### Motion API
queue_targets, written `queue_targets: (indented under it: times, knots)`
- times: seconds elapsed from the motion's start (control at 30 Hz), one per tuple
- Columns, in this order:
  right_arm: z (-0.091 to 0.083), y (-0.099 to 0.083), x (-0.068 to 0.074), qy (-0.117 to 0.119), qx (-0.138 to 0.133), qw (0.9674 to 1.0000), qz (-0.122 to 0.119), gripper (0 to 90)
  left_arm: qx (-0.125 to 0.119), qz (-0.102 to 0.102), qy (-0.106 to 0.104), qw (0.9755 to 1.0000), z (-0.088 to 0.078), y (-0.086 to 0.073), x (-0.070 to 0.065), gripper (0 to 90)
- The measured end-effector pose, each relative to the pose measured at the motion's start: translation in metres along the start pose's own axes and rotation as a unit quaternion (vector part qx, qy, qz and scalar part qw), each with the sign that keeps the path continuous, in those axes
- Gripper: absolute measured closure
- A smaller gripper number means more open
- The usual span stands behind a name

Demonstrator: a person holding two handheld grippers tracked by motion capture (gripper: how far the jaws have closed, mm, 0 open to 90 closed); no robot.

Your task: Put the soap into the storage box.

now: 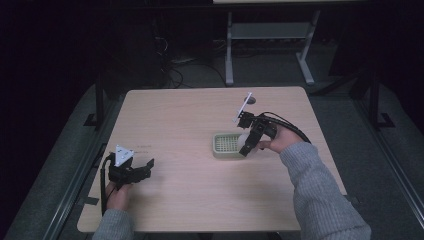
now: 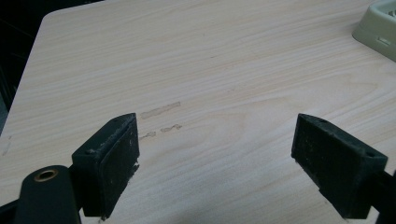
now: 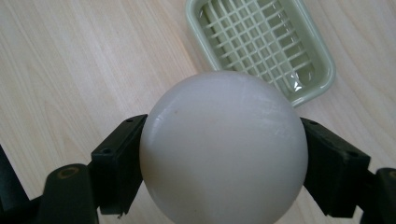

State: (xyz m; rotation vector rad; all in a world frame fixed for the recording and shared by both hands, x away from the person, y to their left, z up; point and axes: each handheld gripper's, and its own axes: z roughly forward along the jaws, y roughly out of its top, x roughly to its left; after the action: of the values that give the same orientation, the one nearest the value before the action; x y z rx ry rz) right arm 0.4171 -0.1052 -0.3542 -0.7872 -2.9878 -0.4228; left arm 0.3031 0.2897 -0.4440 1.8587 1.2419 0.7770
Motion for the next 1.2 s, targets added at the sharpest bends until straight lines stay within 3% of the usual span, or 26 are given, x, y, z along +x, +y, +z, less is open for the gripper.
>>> queue_targets:
  times: [0.67, 1.2]
  knots:
    - [0.012, 0.023, -0.005, 0.0, 0.006, 1.0, 0.004, 22.0, -0.001, 0.006, 0.001, 1.0, -0.001, 0.001, 0.0, 14.9]
    - [0.017, 0.05, -0.009, -0.005, 0.021, 0.9997, -0.005, 22.0, -0.005, -0.002, 0.002, 1.0, -0.002, 0.0, 0.003, 14.8]
